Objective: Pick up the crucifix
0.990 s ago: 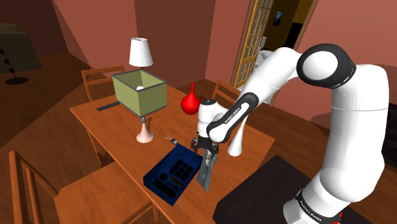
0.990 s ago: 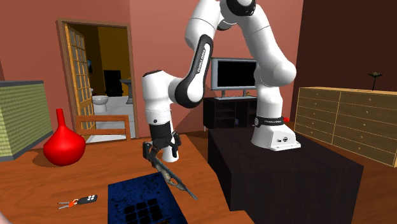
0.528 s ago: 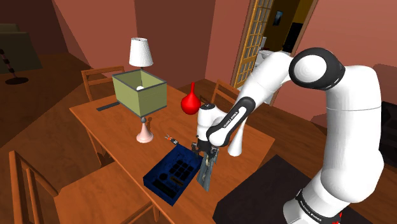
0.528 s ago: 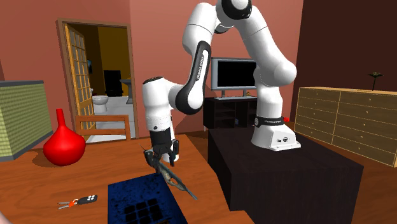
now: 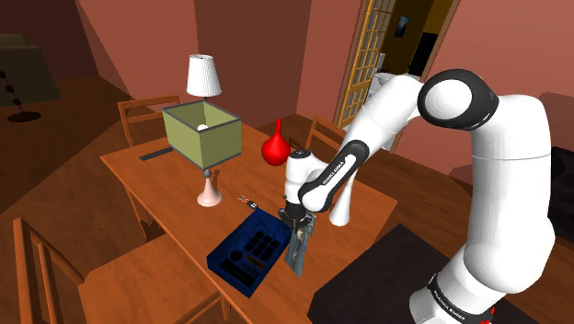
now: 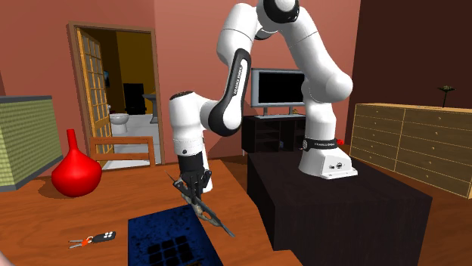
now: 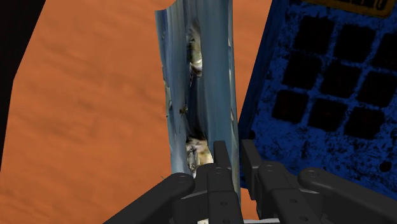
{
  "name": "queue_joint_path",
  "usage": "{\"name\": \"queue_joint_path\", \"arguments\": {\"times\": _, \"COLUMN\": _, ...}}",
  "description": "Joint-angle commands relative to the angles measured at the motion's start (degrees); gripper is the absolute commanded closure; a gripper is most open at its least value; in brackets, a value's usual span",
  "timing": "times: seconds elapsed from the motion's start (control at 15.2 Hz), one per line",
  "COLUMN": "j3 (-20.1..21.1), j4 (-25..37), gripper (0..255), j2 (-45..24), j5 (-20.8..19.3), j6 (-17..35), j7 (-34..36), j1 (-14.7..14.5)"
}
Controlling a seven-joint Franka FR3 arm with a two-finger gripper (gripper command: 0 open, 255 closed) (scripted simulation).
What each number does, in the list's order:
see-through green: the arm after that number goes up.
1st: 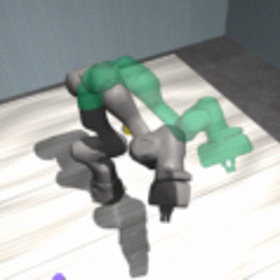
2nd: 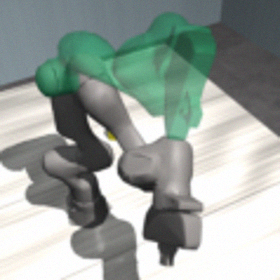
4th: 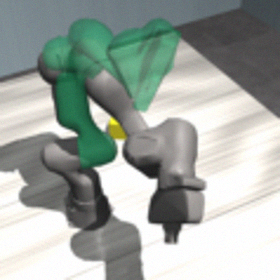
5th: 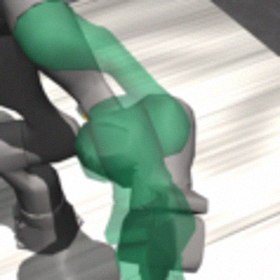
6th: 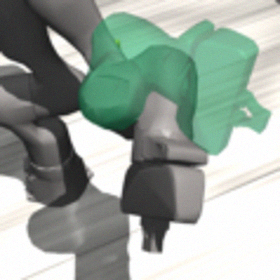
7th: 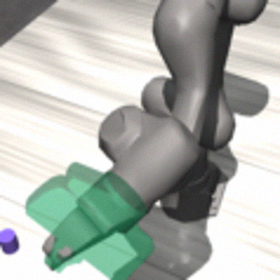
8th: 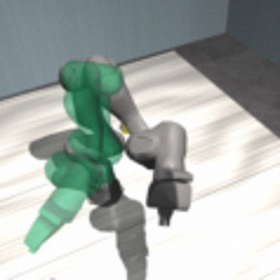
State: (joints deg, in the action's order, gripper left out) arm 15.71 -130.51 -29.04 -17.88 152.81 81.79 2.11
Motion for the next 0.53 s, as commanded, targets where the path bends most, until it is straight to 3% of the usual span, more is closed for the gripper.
{"name": "queue_joint_path", "arguments": {"times": 0.0, "j3": -0.1, "j4": -0.1, "gripper": 255, "j2": 0.0, "j5": 0.0, "j6": 0.1, "j7": 0.0, "j1": 0.0}}
{"name": "queue_joint_path", "arguments": {"times": 0.46, "j3": 2.5, "j4": -1.4, "gripper": 255, "j2": 5.4, "j5": 2.9, "j6": -3.9, "j7": -2.1, "j1": 2.0}}
